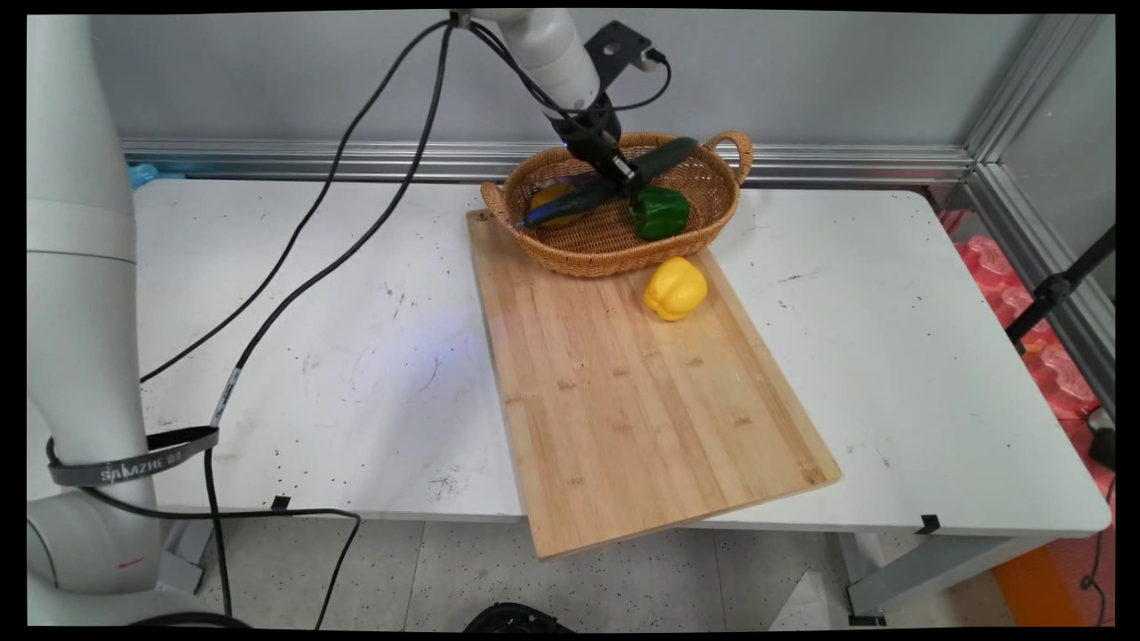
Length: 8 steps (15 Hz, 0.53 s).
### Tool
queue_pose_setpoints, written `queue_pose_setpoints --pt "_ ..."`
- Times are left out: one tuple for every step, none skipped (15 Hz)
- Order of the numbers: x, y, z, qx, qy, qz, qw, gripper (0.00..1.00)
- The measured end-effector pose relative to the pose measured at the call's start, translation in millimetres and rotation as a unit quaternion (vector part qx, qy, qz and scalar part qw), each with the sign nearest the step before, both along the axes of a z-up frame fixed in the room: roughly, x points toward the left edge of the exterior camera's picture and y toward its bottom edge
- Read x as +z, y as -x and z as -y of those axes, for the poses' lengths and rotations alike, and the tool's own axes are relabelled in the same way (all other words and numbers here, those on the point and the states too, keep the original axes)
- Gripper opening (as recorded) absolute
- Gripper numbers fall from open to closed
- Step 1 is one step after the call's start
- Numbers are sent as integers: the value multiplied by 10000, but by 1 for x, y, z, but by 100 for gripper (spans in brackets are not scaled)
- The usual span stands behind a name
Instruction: Place the picked object in the vegetable basket
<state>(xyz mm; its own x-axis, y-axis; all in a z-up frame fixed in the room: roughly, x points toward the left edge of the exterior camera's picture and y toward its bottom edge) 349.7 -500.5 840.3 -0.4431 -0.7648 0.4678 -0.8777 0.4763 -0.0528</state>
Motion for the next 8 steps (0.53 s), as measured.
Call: queue_pose_setpoints --pt "-3 0 0 17 -25 21 10000 0" --pt "-6 -1 1 39 -57 50 10000 0" --pt "-9 -1 0 57 -83 83 9999 0" --pt "-12 -2 0 71 -102 112 9999 100" --pt "-13 -2 0 80 -111 129 9998 100" --pt "-14 -3 -1 86 -123 151 9998 100" --pt "-15 -4 -2 86 -131 162 9997 100" --pt "-16 -4 -2 77 -135 169 9997 100"
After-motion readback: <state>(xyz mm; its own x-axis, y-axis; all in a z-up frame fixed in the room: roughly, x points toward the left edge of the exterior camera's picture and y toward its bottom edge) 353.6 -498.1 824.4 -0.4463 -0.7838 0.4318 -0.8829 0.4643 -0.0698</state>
